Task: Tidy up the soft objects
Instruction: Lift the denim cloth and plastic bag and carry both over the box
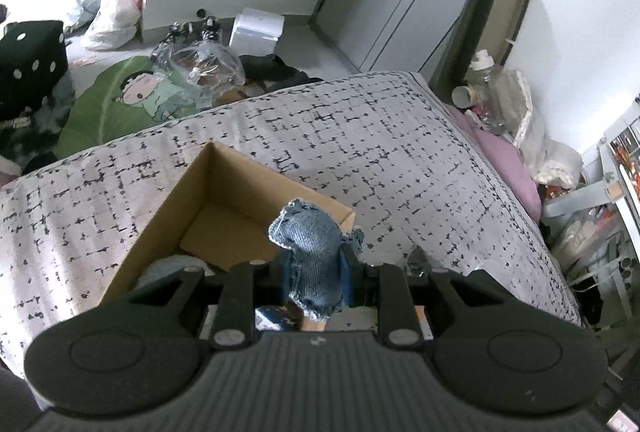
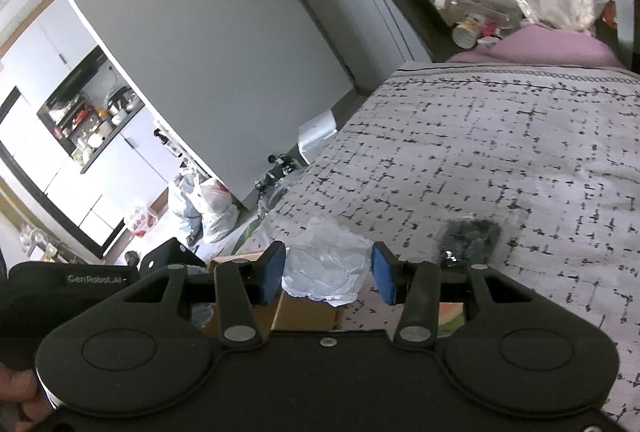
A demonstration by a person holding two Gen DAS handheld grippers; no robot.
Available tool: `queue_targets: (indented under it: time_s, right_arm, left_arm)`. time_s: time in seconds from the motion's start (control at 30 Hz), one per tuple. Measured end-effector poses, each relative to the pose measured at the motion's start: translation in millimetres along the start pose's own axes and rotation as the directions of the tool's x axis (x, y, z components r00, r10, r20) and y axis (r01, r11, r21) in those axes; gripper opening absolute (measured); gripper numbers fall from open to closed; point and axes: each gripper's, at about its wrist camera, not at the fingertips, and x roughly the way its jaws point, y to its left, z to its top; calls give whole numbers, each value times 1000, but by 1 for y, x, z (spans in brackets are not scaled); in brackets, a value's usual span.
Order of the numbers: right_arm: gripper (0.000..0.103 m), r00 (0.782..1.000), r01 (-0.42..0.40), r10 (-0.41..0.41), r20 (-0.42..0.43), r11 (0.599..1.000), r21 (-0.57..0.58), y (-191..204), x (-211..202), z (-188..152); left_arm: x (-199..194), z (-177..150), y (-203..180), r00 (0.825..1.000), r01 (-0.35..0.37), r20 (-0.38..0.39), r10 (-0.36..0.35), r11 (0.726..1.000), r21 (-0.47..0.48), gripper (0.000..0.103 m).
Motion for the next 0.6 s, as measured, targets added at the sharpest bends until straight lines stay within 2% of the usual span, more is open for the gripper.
queue_targets:
  time_s: [0.6]
  right_arm:
    - [46,999,-44,44,-10,996,-81,49,19,-15]
  left_arm:
    - [9,11,59,999,-20,-27,19,999,-50,23]
